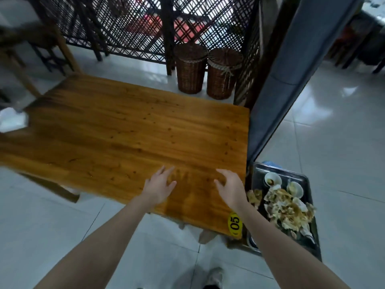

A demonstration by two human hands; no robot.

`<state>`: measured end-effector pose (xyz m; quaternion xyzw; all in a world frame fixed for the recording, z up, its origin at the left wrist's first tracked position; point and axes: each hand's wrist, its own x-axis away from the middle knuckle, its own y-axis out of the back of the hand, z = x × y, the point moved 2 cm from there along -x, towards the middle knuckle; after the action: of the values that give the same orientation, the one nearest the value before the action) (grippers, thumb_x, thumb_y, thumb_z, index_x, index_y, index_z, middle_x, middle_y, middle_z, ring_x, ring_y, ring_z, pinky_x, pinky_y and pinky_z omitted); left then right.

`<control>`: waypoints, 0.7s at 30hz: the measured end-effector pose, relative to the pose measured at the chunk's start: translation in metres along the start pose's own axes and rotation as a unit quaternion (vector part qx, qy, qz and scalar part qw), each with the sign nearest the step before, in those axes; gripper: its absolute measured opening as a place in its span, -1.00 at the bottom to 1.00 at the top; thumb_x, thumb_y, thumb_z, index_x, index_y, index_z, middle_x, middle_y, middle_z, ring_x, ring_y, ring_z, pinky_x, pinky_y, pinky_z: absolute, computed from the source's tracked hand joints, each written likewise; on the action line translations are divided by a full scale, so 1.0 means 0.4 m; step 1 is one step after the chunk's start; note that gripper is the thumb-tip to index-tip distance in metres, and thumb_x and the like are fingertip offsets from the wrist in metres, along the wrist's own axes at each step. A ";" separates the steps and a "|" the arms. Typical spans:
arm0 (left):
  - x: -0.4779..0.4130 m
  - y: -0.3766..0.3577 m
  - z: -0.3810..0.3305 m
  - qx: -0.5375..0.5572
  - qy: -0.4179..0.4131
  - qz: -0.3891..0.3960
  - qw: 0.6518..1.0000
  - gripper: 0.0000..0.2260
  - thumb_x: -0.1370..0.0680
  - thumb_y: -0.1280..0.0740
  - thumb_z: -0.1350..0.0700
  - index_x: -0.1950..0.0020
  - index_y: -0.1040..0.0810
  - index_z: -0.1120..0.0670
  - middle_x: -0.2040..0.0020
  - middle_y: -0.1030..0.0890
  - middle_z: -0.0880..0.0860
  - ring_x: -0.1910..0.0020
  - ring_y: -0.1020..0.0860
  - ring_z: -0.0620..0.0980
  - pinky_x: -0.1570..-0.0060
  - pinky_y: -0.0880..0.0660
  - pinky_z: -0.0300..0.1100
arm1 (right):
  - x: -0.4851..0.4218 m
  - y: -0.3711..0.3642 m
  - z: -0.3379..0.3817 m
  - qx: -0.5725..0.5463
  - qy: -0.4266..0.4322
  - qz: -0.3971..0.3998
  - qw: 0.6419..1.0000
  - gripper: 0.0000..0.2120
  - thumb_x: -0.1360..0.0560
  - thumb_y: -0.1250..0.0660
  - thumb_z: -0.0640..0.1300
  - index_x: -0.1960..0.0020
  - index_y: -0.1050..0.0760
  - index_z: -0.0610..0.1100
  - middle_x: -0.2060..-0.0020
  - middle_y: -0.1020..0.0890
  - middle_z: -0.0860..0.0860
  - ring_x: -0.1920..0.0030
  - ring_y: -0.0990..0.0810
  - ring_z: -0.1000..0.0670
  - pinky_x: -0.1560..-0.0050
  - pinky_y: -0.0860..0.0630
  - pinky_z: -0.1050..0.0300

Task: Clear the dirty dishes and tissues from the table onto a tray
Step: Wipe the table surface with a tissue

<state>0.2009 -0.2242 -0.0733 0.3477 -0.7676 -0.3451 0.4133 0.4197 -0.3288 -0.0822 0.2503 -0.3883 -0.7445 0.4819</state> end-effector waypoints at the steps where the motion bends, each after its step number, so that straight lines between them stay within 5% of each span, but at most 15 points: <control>1: 0.016 0.017 0.043 0.001 0.013 -0.009 1.000 -0.48 -0.62 -0.16 -0.11 -0.55 -0.08 -0.13 -0.58 -0.04 0.00 -0.52 -0.15 0.08 -0.44 -0.10 0.17 | 0.003 -0.024 0.039 0.008 0.011 0.009 1.000 -0.63 -0.54 -0.32 -0.09 -0.33 -0.45 -0.08 -0.25 -0.54 -0.03 -0.33 -0.42 -0.05 -0.36 -0.31 0.06; 21: 0.289 0.258 0.798 0.072 0.152 -0.111 0.979 -0.48 -0.62 -0.13 -0.12 -0.56 -0.08 -0.08 -0.57 -0.09 0.05 -0.52 -0.14 0.07 -0.42 -0.16 0.14 | 0.040 -0.460 0.734 0.058 0.199 0.137 0.969 -0.59 -0.59 -0.23 -0.09 -0.42 -0.35 -0.04 -0.43 -0.34 -0.01 -0.44 -0.23 -0.01 -0.46 -0.16 0.04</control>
<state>-0.1521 -0.1878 -0.0777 0.5083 -0.6749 -0.2761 0.4581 0.0977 -0.2014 -0.0648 0.3650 -0.3582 -0.5827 0.6316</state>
